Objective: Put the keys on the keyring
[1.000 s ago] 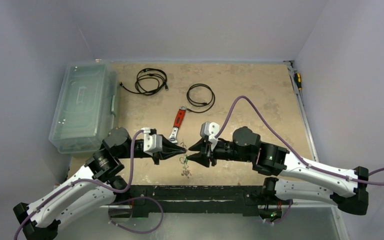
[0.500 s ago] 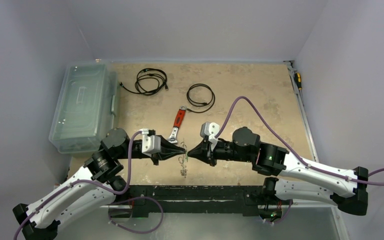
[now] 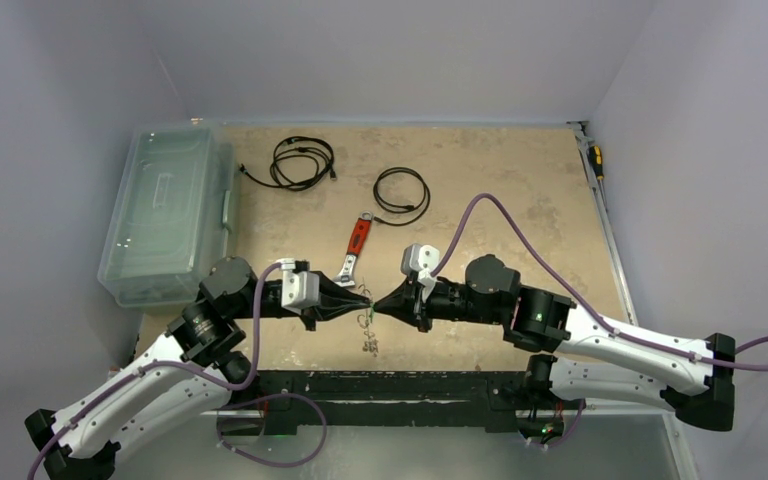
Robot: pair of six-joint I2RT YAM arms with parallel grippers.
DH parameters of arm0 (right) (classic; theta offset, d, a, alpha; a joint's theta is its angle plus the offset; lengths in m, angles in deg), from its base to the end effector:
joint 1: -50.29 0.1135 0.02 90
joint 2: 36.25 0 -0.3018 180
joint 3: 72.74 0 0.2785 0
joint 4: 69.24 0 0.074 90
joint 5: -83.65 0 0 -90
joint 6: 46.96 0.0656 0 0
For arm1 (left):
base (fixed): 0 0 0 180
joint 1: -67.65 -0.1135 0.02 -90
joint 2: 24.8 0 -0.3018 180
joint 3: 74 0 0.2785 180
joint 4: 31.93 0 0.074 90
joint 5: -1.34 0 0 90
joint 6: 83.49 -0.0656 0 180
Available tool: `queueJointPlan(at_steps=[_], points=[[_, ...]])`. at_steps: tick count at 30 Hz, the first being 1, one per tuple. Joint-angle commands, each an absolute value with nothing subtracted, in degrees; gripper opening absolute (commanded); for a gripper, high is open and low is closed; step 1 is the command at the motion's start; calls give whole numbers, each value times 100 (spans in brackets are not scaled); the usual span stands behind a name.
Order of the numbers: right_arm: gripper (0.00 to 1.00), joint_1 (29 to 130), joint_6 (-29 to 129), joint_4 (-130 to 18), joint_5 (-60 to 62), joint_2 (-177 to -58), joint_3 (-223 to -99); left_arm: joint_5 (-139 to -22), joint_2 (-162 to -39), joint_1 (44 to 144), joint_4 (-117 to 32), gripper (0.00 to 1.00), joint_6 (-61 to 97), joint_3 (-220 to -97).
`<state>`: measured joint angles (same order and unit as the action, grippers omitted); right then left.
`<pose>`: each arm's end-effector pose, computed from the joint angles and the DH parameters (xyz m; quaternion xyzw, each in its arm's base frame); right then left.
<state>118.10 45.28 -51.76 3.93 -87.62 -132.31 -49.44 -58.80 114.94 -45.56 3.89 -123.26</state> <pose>0.0813 0.2303 0.3666 -0.4597 0.6066 0.4261 0.4890 0.0803 -0.1481 0.3591 0.4952 0.4937 -0.4731 0.5359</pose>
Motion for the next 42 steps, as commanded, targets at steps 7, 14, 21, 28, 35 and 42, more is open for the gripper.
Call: queueJointPlan(at_steps=[7, 14, 21, 28, 35, 42], points=[[0, 11814, 4567, -5662, 587, -8799, -13030, -4935, -5703, 11470, -4085, 0, 433, -12458], [0, 11814, 4609, -5904, 609, -8852, -12918, -4914, -5636, 11417, -3932, 0, 543, -12416], [0, 11814, 4636, -5939, 588, -8899, -12840, -4934, -5586, 11366, -3845, 0, 604, -12389], [0, 11814, 4686, -6004, 543, -8848, -12726, -4946, -5539, 11316, -3735, 0, 600, -12353], [0, 11814, 4755, -6126, 470, -8727, -12572, -5047, -5479, 11255, -3667, 0, 803, -12319], [0, 11814, 4893, -6267, 327, -8477, -12318, -5220, -5401, 11213, -3652, 0, 815, -12304]])
